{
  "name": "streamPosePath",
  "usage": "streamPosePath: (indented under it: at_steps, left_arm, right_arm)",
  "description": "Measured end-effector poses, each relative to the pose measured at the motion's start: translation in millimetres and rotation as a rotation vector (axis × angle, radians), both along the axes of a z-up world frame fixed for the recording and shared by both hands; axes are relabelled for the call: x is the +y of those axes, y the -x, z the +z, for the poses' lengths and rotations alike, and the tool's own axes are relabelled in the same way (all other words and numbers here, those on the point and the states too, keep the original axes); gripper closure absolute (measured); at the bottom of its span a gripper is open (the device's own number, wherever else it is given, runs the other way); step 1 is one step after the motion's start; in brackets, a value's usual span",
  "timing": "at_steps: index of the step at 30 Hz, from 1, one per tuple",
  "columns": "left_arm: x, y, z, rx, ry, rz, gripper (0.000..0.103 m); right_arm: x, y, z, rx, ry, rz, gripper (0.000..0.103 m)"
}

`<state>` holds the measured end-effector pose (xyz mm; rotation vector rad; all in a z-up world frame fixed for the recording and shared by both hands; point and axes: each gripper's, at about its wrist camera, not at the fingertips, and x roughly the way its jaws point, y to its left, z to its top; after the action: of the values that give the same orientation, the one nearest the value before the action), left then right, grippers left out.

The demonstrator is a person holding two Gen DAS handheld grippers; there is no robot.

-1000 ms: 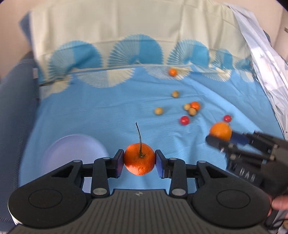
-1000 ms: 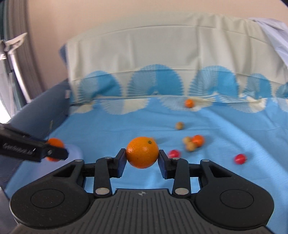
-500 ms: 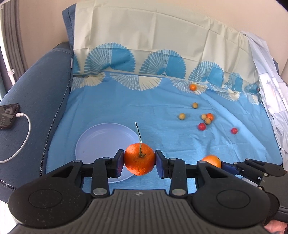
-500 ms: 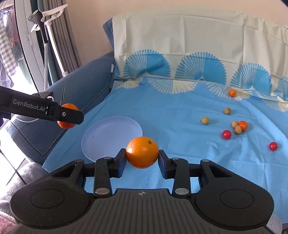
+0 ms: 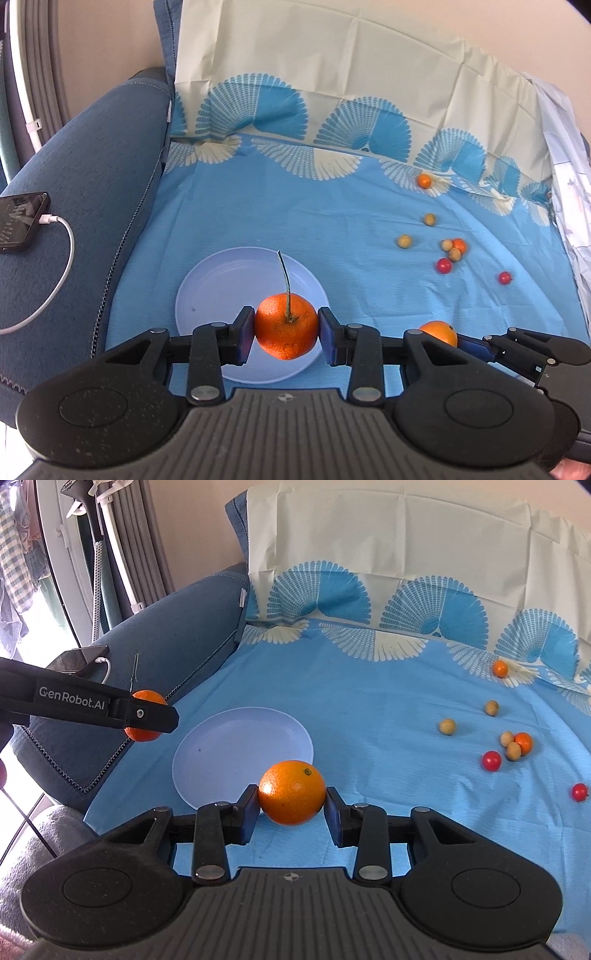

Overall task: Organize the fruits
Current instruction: 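Carry both tangerines to the plate and open both grippers over it, then lift both tools away from the plate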

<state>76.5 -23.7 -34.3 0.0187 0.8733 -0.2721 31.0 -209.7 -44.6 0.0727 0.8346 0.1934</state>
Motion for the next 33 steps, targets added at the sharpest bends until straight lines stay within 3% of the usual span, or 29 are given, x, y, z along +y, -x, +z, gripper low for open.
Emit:
streamPosePath:
  at_steps: [12,24,25,28,33]
  left_arm:
    - [12.7,-66.8,-46.3,0.063,-0.036,0.035,0.062]
    - [8.8,-100.6,-89.6,0.136,-0.095,0.028,0.062]
    - [8.4,-101.9,-90.5,0.136,-0.093,0.019,0.055]
    - [8.8,-101.1,-84.0,0.088,-0.087,0.025,0.0]
    - [8.4,-88.2,-59.8,0.029,-0.096,0.032,0.0]
  right_arm:
    - [30.3,-62.3,-40.6,0.032,0.04,0.06,0.064]
    - [57.6,-99.5,-80.4,0.088,0.081,0.133,0.064]
    - [58.6,-102.0,-82.5,0.092,0.083,0.134,0.064]
    - [59.6,-105.5,-85.3,0.091,0.08,0.143,0.063]
    - [55.9,-94.8,-70.6,0.016,0.099,0.148,0.028]
